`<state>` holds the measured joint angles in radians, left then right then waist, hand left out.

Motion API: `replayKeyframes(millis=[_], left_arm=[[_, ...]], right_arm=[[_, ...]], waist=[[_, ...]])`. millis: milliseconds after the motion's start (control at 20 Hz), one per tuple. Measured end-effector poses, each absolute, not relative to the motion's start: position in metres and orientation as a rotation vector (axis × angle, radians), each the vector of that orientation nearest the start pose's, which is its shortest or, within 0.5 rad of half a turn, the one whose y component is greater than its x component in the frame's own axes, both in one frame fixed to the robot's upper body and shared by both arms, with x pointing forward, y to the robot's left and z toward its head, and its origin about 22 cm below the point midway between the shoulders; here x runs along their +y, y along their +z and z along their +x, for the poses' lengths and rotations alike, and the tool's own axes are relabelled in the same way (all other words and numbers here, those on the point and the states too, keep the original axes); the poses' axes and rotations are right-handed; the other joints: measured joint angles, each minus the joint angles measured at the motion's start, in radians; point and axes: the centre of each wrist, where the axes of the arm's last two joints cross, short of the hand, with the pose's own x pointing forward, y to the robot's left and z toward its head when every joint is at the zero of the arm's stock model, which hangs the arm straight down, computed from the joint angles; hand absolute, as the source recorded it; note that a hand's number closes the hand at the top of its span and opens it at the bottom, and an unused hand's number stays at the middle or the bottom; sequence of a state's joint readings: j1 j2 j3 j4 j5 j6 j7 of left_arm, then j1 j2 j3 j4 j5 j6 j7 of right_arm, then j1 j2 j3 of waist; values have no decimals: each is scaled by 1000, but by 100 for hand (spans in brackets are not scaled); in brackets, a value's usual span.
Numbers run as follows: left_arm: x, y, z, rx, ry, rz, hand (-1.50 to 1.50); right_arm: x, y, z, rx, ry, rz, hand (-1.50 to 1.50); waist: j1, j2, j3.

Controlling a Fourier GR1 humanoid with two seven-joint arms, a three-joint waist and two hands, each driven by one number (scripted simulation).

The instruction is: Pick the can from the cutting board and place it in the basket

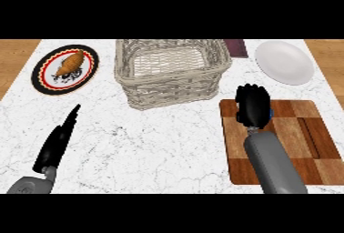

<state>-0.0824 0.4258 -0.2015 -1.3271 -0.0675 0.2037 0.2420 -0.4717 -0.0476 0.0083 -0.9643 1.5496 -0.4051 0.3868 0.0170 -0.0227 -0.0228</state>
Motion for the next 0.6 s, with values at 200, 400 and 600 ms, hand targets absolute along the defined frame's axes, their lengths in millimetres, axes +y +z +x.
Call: replayKeyframes(millis=[200,400,600], left_arm=[[309,-20,247,-1131,-302,487,0],[316,-23,241,-1126,-290,500,0],[316,-20,240,-1129,-288,498,0]], right_arm=[[-178,40,353,-1404,880,-1369,150],[-183,110,348,-1524,838,-1344,150],[-185,170,329,-1606,812,-1291,150]], waist=[[-26,3,14],[-38,5,18],[-36,9,21]])
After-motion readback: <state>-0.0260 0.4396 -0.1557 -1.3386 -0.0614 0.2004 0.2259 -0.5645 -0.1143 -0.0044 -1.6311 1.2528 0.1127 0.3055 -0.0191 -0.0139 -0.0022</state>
